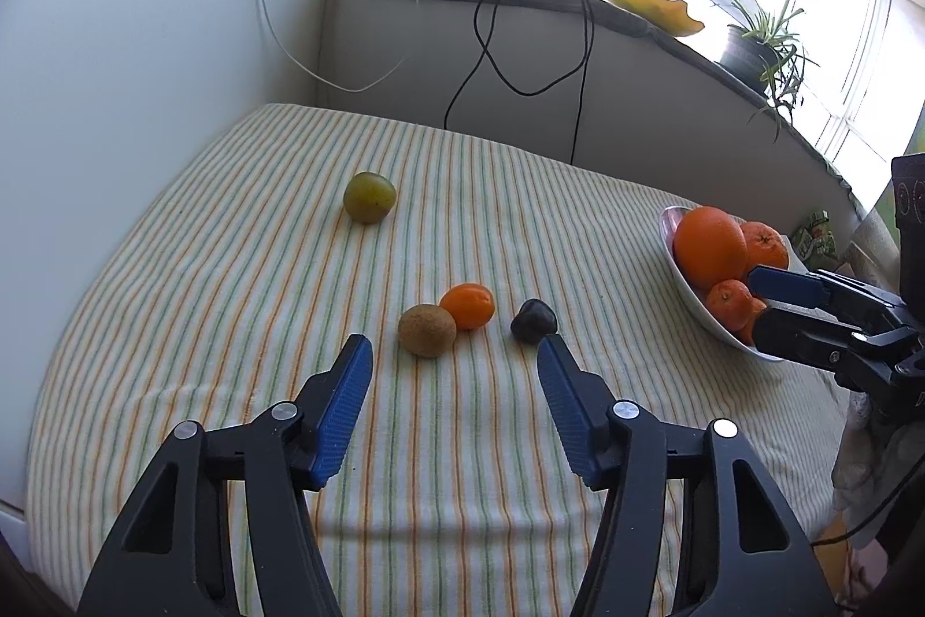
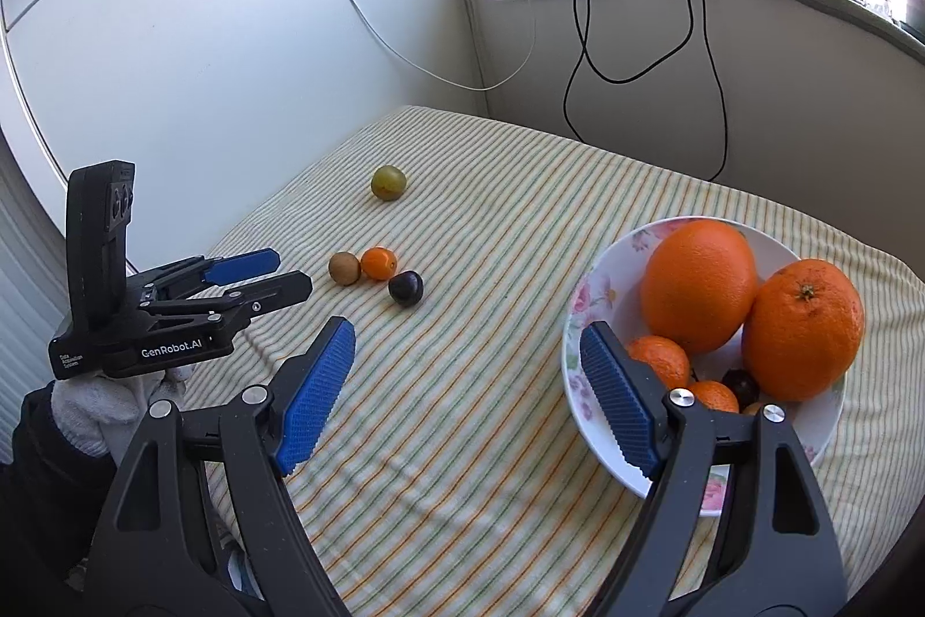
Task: Organize fruits
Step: 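Grasp the dark plum with the right tool while the left tool grasps the brown kiwi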
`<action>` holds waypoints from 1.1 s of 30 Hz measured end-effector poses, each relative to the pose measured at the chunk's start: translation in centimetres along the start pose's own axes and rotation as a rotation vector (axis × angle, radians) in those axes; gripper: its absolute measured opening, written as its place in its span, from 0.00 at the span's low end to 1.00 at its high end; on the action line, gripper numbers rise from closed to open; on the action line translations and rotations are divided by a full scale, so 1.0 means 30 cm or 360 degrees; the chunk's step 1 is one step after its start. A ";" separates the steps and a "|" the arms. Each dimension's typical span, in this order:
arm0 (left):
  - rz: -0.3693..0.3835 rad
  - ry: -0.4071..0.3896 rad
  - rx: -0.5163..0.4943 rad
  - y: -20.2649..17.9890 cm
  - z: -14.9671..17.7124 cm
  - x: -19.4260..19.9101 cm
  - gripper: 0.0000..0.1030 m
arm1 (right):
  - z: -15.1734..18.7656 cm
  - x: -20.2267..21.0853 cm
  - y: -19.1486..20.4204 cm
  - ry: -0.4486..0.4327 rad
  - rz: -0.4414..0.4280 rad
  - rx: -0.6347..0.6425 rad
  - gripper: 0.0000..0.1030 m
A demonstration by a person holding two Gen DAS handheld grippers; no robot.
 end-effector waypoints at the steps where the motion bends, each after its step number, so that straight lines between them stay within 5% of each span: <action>1: 0.0003 0.0001 -0.0004 0.001 -0.003 -0.003 0.55 | -0.004 -0.015 0.009 0.0012 -0.0013 0.0006 0.80; 6: 0.0021 0.0029 -0.0006 0.013 -0.005 -0.020 0.50 | -0.016 -0.088 0.055 0.0065 -0.0066 0.0038 0.79; 16: 0.0034 0.0072 0.0007 0.042 -0.005 -0.067 0.42 | -0.028 -0.251 0.088 0.0208 -0.0087 0.0026 0.47; 33: 0.0034 0.0113 -0.0030 0.046 -0.013 -0.107 0.33 | -0.054 -0.412 0.104 0.0286 -0.0049 0.0090 0.38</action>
Point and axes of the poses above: each gripper's, at about its wrist camera, not at the fingertips, and x roughly against the way its jaws point, y to its left, z to its underside, the point moved 2 cm from there along -x, roughly the way its jaws point, and after that the axes turned 1 degree about z, right-handed, at the moved point
